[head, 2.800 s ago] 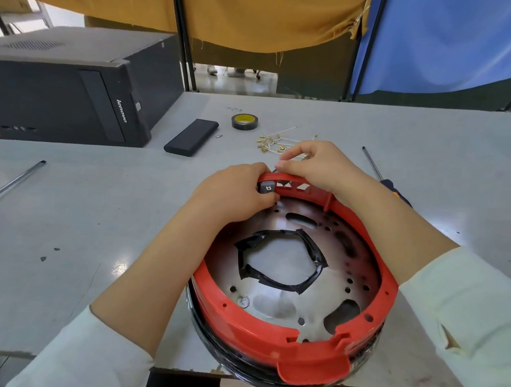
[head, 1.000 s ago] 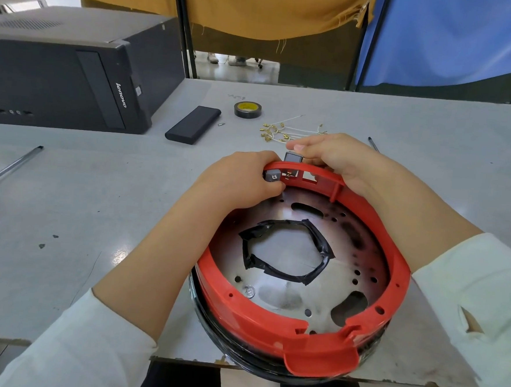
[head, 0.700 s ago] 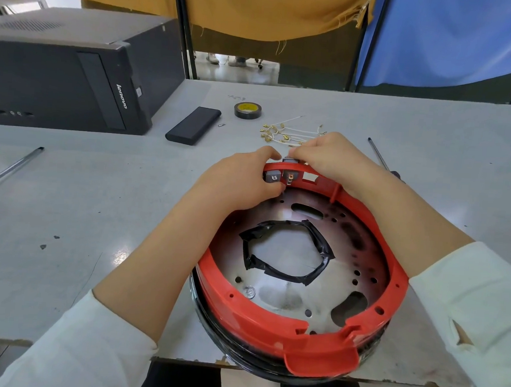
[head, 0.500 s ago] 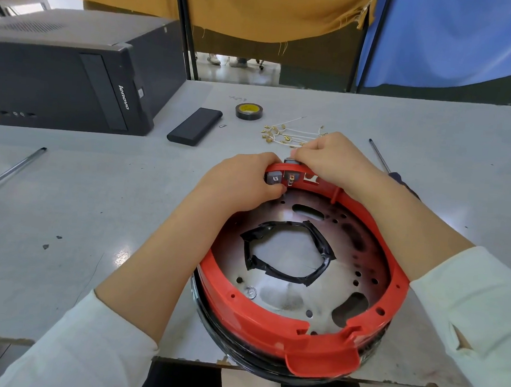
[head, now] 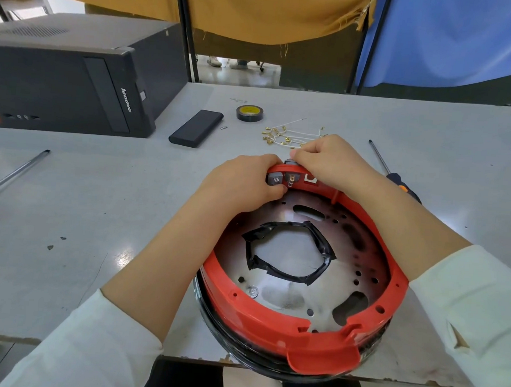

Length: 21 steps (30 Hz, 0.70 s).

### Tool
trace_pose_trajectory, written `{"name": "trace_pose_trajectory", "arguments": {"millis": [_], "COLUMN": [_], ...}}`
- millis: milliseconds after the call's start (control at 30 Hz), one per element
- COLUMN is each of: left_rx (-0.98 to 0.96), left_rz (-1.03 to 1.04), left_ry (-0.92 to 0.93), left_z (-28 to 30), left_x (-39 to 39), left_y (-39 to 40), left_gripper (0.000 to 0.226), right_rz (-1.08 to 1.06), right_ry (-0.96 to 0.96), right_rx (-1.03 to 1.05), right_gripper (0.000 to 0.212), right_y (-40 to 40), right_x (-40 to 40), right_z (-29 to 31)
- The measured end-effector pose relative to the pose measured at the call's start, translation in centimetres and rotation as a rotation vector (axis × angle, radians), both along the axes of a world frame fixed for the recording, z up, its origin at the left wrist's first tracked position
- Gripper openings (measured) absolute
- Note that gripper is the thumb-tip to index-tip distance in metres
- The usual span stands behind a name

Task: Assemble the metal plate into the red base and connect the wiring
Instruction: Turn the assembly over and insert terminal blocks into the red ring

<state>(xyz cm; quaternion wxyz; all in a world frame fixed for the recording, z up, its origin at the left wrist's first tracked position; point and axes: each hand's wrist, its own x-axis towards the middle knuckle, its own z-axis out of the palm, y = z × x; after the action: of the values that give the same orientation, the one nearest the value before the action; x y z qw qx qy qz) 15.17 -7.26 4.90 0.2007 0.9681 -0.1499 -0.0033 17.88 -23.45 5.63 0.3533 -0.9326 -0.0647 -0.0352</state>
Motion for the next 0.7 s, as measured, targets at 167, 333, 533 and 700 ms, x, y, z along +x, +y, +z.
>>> {"name": "trace_pose_trajectory", "arguments": {"millis": [167, 333, 533, 700], "left_rx": [0.011, 0.009, 0.002, 0.010], "left_rz": [0.008, 0.001, -0.002, -0.005], "left_ry": [-0.001, -0.003, -0.005, 0.001], "left_z": [-0.06, -0.13, -0.18, -0.07], "left_x": [0.05, 0.13, 0.20, 0.21], "left_y": [-0.03, 0.03, 0.06, 0.12], "left_gripper": [0.033, 0.029, 0.029, 0.034], "right_rz": [0.066, 0.102, 0.081, 0.060], "right_ry": [0.052, 0.075, -0.013, -0.105], "right_rx": [-0.033, -0.007, -0.088, -0.155], "right_gripper": [0.042, 0.043, 0.039, 0.046], "right_y": [0.09, -0.17, 0.00, 0.19], "right_x": [-0.02, -0.07, -0.21, -0.45], "right_z": [-0.11, 0.08, -0.20, -0.22]}}
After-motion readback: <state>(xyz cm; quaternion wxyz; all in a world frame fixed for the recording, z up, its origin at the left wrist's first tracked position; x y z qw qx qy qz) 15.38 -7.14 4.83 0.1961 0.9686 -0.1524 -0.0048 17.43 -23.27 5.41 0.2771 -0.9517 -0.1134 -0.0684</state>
